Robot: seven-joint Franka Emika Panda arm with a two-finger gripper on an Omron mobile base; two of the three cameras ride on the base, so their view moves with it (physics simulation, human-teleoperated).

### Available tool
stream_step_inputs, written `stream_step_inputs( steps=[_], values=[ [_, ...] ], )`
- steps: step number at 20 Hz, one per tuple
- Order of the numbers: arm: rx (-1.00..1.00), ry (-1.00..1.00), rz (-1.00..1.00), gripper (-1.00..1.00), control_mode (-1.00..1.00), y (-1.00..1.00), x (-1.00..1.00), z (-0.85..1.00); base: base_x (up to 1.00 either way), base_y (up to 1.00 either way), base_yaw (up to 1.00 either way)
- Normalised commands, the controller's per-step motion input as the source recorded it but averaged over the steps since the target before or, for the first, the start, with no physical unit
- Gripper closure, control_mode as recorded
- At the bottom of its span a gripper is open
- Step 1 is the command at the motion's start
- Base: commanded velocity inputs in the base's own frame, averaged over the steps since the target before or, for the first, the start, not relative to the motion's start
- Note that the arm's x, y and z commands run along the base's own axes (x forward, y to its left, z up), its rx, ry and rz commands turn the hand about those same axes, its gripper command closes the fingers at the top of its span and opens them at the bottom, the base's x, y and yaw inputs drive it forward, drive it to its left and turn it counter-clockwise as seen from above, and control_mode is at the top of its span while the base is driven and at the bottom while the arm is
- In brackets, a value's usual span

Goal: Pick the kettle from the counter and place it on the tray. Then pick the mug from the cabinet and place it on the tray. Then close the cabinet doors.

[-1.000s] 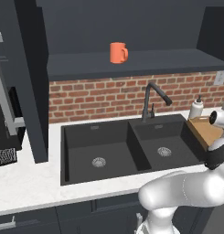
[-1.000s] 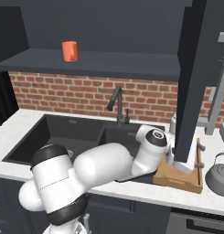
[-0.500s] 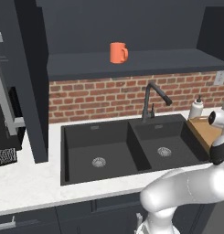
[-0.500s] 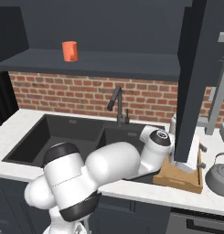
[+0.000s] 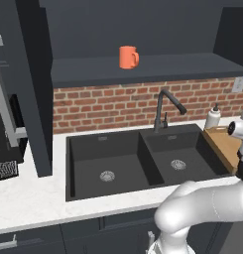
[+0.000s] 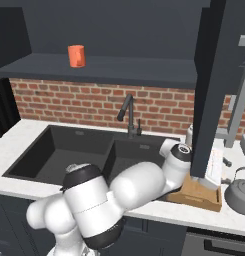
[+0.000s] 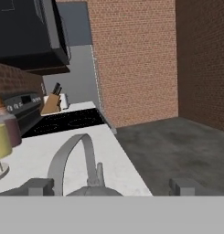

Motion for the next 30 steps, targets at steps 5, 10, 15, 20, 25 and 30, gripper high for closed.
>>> stream_step_inputs(
  steps=[5, 10, 15, 20, 25, 30],
  values=[
    [0.00, 0.00, 0.00, -1.00, -1.00, -0.18, 0.07, -0.07, 0.00, 0.00, 0.00],
    [0.00, 0.00, -0.01, -1.00, -1.00, -0.07, 0.12, -0.08, 0.00, 0.00, 0.00],
    [0.00, 0.00, -0.02, -1.00, -1.00, -0.07, 0.15, -0.06, 0.00, 0.00, 0.00],
    [0.00, 0.00, 0.00, -1.00, -1.00, -0.19, 0.15, -0.10, 0.00, 0.00, 0.00],
    [0.00, 0.00, 0.00, -1.00, -1.00, -0.19, 0.14, -0.12, 0.00, 0.00, 0.00],
    [0.00, 0.00, 0.00, -1.00, -1.00, -0.14, 0.12, -0.15, 0.00, 0.00, 0.00]
  ],
)
